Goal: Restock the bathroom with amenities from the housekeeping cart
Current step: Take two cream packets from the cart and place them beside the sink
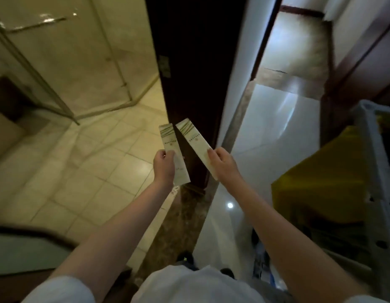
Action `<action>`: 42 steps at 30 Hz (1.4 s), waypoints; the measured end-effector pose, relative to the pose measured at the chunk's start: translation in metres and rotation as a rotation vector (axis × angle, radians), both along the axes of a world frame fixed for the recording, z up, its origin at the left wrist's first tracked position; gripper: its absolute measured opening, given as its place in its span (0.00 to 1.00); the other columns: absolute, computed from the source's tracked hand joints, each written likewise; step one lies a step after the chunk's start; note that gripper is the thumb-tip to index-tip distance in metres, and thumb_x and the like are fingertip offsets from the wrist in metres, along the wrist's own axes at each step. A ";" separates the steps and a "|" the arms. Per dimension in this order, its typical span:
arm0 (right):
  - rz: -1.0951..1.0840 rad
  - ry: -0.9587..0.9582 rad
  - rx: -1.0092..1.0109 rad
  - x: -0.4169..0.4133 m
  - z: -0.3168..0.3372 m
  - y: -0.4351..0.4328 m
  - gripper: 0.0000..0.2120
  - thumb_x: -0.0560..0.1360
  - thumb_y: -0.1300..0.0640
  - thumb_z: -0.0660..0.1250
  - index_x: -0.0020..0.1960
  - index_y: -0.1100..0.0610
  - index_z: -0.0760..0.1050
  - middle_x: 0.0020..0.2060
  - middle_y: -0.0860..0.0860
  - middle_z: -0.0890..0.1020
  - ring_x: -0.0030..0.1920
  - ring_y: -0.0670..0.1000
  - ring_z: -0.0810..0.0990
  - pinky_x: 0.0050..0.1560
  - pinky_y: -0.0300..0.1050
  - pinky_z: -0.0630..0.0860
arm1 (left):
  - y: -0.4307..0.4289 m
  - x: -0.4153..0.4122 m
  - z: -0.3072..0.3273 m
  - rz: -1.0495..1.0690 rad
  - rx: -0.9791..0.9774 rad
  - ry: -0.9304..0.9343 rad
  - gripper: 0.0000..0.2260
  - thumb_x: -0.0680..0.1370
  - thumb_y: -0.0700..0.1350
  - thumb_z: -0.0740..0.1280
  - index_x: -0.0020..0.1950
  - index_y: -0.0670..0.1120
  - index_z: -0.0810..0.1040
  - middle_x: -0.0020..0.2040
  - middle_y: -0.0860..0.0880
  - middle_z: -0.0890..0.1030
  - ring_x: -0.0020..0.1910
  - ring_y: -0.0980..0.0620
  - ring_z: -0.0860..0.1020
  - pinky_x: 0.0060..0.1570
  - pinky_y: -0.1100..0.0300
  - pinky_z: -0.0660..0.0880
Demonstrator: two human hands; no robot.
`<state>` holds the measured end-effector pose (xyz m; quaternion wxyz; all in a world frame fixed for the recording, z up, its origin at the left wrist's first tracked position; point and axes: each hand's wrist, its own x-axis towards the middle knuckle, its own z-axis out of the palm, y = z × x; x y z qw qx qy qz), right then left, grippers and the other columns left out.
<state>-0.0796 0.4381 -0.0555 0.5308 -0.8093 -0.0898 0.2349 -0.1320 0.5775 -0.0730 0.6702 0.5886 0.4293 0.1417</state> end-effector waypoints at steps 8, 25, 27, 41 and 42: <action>0.244 0.126 -0.097 -0.015 -0.032 0.147 0.14 0.80 0.47 0.56 0.50 0.58 0.70 0.38 0.50 0.71 0.36 0.47 0.69 0.33 0.39 0.66 | 0.126 -0.075 -0.035 0.380 -0.026 0.092 0.04 0.76 0.41 0.59 0.42 0.44 0.70 0.40 0.46 0.74 0.38 0.48 0.73 0.37 0.56 0.71; 0.855 0.293 -0.012 -0.032 -0.032 0.424 0.14 0.79 0.49 0.59 0.48 0.61 0.71 0.36 0.51 0.72 0.33 0.49 0.70 0.29 0.40 0.68 | 0.305 -0.128 -0.026 0.946 -0.003 0.040 0.04 0.77 0.45 0.64 0.47 0.44 0.74 0.42 0.46 0.78 0.42 0.48 0.76 0.43 0.55 0.74; 0.900 0.303 -0.010 -0.032 -0.033 0.453 0.14 0.79 0.48 0.59 0.46 0.59 0.71 0.38 0.51 0.73 0.34 0.49 0.71 0.29 0.40 0.68 | 0.328 -0.128 -0.023 0.968 0.016 0.052 0.05 0.78 0.44 0.63 0.49 0.43 0.75 0.41 0.49 0.79 0.40 0.51 0.77 0.39 0.59 0.75; 0.984 0.310 0.042 -0.066 -0.025 0.777 0.05 0.79 0.57 0.57 0.48 0.58 0.69 0.43 0.52 0.74 0.41 0.51 0.73 0.37 0.43 0.72 | 0.639 -0.151 -0.013 1.027 0.016 0.013 0.06 0.78 0.43 0.61 0.51 0.43 0.74 0.43 0.47 0.78 0.40 0.50 0.76 0.40 0.56 0.75; 0.994 0.309 0.035 -0.068 -0.022 0.801 0.04 0.78 0.58 0.57 0.49 0.57 0.69 0.44 0.52 0.74 0.42 0.51 0.73 0.37 0.43 0.73 | 0.664 -0.154 -0.011 1.020 0.002 -0.001 0.05 0.78 0.42 0.60 0.51 0.43 0.73 0.42 0.47 0.76 0.38 0.51 0.74 0.37 0.58 0.73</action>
